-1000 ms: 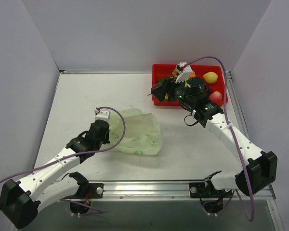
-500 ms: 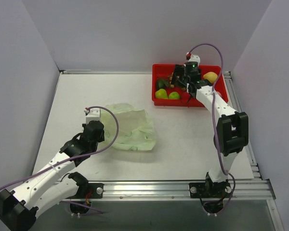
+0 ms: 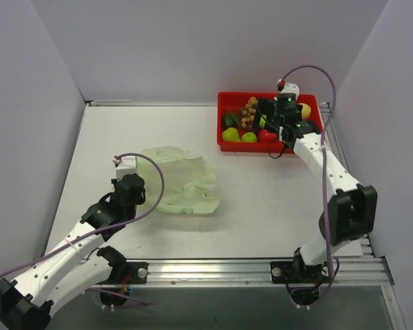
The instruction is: Untie the knot of the plastic bag and take out the fruit
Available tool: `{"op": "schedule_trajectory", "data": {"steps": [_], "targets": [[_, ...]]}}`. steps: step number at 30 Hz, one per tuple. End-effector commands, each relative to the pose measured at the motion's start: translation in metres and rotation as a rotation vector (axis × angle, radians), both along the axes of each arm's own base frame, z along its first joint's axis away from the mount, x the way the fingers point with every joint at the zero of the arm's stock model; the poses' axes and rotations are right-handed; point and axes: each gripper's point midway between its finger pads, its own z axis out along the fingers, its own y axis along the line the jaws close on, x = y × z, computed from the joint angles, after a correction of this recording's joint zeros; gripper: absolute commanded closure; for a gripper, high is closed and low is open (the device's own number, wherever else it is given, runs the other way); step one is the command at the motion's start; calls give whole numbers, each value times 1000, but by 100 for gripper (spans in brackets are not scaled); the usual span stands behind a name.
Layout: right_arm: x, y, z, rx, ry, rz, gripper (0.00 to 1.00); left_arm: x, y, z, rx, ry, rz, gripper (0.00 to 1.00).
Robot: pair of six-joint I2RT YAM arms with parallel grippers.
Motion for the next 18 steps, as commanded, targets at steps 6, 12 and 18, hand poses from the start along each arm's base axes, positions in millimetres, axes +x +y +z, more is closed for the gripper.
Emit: {"op": "schedule_trajectory", "data": {"steps": [6, 12, 18], "targets": [[-112, -31, 110, 59, -216, -13, 0, -18, 37, 33, -60, -82, 201, 100], [-184, -50, 125, 114, -311, -39, 0, -36, 53, 36, -128, -92, 291, 100], [-240, -73, 110, 138, -381, -95, 0, -43, 48, 36, -151, -49, 261, 85]]}}
